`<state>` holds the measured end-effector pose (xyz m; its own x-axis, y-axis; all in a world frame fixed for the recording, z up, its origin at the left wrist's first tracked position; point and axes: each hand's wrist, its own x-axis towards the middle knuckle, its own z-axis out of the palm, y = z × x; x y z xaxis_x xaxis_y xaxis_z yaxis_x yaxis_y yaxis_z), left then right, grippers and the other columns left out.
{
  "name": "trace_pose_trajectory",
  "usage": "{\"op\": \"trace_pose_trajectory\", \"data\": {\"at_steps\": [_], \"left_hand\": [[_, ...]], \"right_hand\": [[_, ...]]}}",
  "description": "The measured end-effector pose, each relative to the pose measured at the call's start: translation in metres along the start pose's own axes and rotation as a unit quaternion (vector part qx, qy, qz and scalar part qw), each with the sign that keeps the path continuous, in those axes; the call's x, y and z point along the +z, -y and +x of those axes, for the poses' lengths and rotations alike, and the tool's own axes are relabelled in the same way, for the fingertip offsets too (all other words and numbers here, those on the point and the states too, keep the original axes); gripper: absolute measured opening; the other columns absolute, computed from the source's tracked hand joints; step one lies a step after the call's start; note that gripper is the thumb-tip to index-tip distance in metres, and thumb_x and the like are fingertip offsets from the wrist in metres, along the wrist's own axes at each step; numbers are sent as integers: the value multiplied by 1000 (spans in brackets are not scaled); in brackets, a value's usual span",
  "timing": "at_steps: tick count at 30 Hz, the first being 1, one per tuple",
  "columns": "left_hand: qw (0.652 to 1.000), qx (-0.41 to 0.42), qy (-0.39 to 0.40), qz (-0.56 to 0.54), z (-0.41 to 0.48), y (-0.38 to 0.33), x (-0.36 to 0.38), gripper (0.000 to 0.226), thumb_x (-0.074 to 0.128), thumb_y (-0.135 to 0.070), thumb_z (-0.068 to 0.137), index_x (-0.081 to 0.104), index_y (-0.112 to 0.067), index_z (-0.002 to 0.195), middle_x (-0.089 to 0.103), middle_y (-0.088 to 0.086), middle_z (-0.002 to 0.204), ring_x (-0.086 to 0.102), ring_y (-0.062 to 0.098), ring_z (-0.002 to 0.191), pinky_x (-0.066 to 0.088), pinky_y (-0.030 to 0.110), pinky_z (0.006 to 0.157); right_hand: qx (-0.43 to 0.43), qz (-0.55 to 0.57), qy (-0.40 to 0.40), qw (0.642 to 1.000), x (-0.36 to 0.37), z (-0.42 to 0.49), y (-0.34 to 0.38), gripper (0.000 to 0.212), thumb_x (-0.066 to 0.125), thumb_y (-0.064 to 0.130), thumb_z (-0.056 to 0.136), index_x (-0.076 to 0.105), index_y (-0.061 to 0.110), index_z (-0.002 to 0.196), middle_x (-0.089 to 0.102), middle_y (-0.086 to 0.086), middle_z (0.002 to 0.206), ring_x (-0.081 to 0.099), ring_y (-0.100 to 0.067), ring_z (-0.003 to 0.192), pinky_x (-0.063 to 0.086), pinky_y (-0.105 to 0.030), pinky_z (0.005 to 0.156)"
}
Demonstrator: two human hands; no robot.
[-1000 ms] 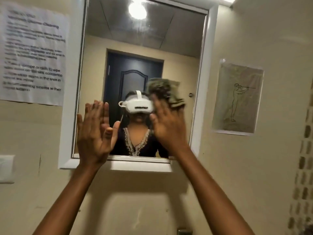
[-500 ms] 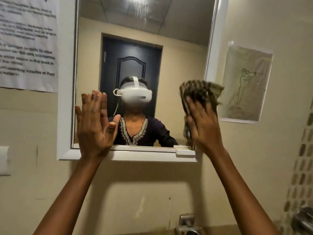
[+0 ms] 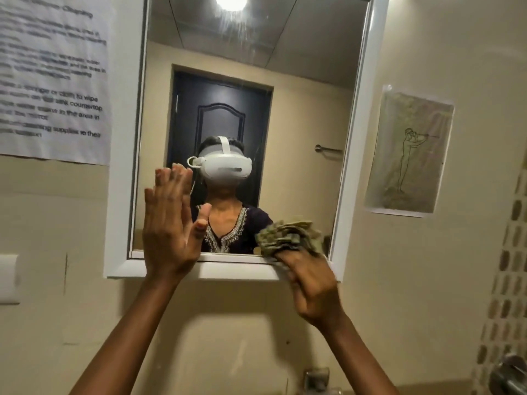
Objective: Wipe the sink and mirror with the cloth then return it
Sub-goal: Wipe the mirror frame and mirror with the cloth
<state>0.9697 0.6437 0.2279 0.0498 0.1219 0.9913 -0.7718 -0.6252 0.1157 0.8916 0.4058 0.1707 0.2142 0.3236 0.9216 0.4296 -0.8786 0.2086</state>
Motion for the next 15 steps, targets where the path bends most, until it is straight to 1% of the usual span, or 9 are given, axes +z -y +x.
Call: {"op": "trace_pose_trajectory", "data": {"at_steps": [2,4,6,8,9,10,12,13,15], "left_hand": [[999,-14,-9,-47,-1,1,-1,68,18,-58,96,32,-13,145,33,11,154,19,25,147,10,44,122],[985,-36,-13,-170,-2,-1,-4,63,21,-56,97,30,-16,146,29,10,155,22,32,146,19,55,118],[940,-77,-10,-332,-1,0,-13,62,29,-51,98,28,-13,146,26,16,156,28,29,144,29,45,117],[904,-113,3,-413,2,8,-27,62,34,-48,98,34,-7,145,36,19,151,37,28,140,33,42,115],[912,-113,-8,-394,6,16,-38,59,33,-49,99,40,-10,142,43,15,148,40,28,138,34,41,114],[933,-100,-35,-344,9,23,-50,55,30,-50,99,45,-16,140,48,9,146,42,26,137,34,38,114],[967,-61,-82,-234,15,36,-72,56,24,-52,99,49,-21,137,50,2,144,43,22,136,34,32,113],[973,-59,-78,-208,17,36,-81,59,21,-54,99,49,-19,138,49,2,144,42,20,137,33,30,113],[988,-64,-51,-134,22,39,-76,60,20,-49,100,46,-12,139,43,0,146,38,15,139,31,23,114]], "right_hand": [[-85,9,87,993,13,15,25,37,42,19,92,63,11,121,70,-5,116,65,-24,100,47,-36,94],[-131,4,135,982,31,29,52,40,49,16,87,61,10,124,69,-6,119,64,-26,101,44,-36,100],[-150,-13,148,977,54,46,77,42,56,15,84,59,7,125,68,-9,118,62,-28,100,40,-39,104],[-169,-54,167,970,78,62,102,48,54,20,85,51,6,132,64,-10,123,60,-31,101,36,-41,106],[-177,-88,172,965,91,69,115,52,48,24,89,44,7,138,60,-9,129,58,-31,105,34,-43,107],[-181,-120,170,961,103,74,126,54,41,27,92,35,9,143,54,-8,137,55,-31,110,32,-43,108],[-182,-153,153,959,124,80,146,56,33,31,95,24,12,147,42,-6,147,48,-30,122,28,-44,110],[-190,-164,145,957,131,83,152,53,31,29,96,25,14,147,40,-7,149,46,-31,125,28,-46,111],[-234,-168,121,950,137,90,154,44,33,22,98,39,16,142,47,-9,144,48,-32,125,31,-48,110]]}}
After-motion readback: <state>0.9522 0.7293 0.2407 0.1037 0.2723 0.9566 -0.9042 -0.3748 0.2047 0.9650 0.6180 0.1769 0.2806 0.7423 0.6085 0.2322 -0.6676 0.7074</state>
